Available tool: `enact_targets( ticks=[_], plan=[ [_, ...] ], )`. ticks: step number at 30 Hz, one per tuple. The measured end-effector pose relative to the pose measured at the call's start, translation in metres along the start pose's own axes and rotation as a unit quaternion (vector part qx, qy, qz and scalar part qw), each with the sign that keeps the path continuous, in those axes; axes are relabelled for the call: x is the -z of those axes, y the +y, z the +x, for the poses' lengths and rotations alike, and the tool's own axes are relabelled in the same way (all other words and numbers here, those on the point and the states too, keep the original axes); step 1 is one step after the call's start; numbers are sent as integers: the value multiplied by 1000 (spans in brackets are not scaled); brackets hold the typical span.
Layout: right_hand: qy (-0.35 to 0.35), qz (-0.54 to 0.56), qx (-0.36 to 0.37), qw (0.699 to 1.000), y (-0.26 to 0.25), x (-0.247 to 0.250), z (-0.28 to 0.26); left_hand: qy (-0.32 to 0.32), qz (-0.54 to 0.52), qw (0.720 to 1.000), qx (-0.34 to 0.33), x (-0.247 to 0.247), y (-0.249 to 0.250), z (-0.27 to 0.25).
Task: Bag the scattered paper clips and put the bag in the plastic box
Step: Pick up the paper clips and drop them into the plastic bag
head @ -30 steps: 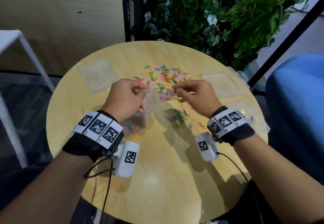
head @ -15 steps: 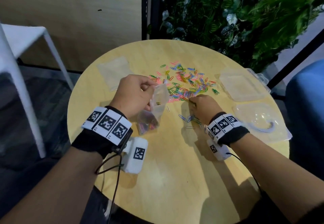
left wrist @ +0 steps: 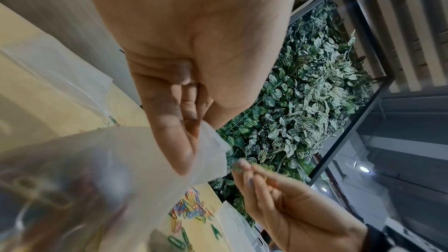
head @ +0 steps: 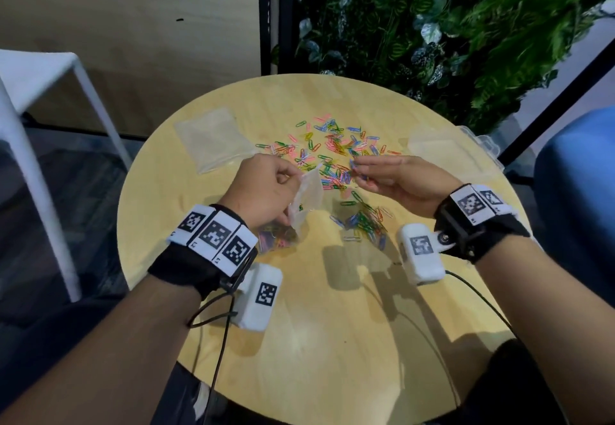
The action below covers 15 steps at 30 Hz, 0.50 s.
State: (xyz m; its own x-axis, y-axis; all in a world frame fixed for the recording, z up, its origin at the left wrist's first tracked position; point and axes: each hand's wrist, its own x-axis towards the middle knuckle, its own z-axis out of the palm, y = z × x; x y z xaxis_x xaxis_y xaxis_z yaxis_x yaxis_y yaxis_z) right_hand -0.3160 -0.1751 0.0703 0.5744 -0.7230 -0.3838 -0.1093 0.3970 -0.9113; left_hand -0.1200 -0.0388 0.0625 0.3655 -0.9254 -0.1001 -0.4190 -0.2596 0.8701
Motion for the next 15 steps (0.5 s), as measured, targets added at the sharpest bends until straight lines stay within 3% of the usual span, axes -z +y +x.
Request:
enact_targets(
  ticks=[2,5,12,15],
  plan=[
    [-50,67,-20,996,-1,-16,-6,-4,-9,1000,0,-6,1,1],
    [-88,68,-48,993,9,-35,-10,-1,-16,1000,-6,-15,4,0],
    [-11,2,-55,998,25,-44,-6,-15,-44,999,-19,-27,6,-3],
    [0,-58,-16,998,30,-46,-8,-7,-42,999,-16,-27,6,-3]
  ],
)
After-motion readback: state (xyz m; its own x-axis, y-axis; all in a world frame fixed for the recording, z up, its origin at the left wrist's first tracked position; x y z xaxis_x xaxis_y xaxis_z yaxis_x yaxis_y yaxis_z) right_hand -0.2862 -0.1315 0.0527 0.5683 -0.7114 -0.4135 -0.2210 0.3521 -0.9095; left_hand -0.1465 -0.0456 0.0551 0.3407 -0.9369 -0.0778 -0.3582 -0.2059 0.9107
